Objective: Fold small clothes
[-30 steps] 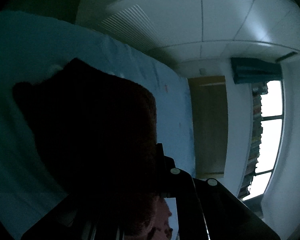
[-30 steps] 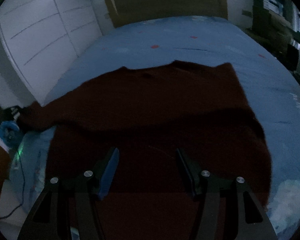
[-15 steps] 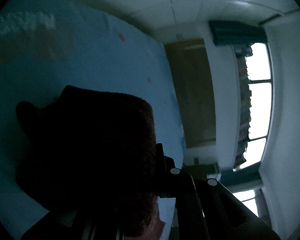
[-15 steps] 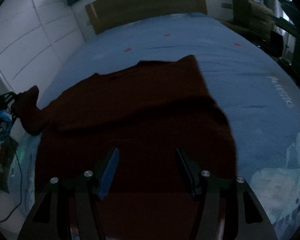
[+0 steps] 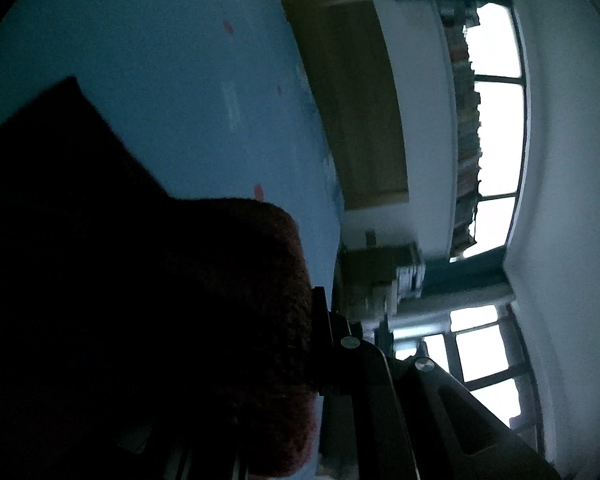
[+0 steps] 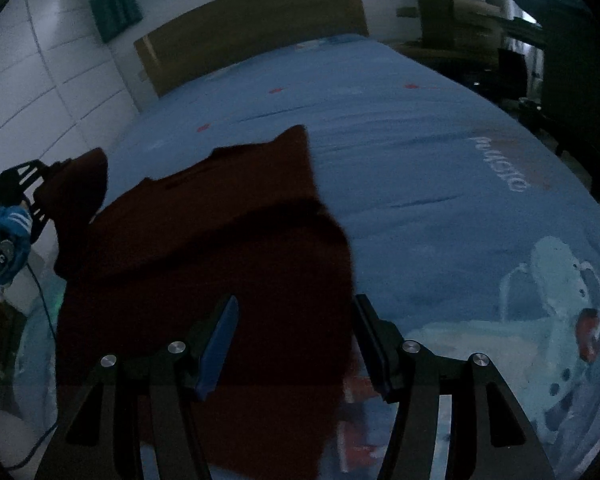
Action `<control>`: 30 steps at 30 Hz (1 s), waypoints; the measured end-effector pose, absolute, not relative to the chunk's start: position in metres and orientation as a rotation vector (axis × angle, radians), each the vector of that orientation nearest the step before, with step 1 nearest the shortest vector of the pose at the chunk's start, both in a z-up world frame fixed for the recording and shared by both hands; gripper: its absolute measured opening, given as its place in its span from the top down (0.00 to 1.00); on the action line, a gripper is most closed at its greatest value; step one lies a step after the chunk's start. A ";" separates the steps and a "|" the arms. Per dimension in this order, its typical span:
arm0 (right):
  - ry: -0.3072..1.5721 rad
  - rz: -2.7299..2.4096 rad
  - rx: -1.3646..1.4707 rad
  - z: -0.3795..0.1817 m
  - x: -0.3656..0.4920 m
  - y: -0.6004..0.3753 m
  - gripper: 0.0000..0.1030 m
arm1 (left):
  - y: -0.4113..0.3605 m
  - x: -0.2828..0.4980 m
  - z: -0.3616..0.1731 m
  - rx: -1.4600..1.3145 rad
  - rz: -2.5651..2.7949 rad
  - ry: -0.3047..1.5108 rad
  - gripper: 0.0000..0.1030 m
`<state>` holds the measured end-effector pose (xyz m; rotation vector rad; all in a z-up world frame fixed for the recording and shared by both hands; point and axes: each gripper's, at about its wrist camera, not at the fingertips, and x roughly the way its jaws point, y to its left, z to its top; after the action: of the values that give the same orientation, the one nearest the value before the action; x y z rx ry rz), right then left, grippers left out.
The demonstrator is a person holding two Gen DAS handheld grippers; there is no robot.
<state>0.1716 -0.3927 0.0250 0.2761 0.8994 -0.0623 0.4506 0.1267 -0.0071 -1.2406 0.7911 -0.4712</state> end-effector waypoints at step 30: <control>0.893 -0.115 0.336 0.012 0.155 -0.439 0.41 | 0.059 0.387 -0.050 -0.878 -0.309 0.997 0.71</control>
<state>0.1551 -0.4392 0.0121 0.3363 0.8934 -0.1151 0.3874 0.0595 -0.0503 -0.8780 0.9974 -0.3087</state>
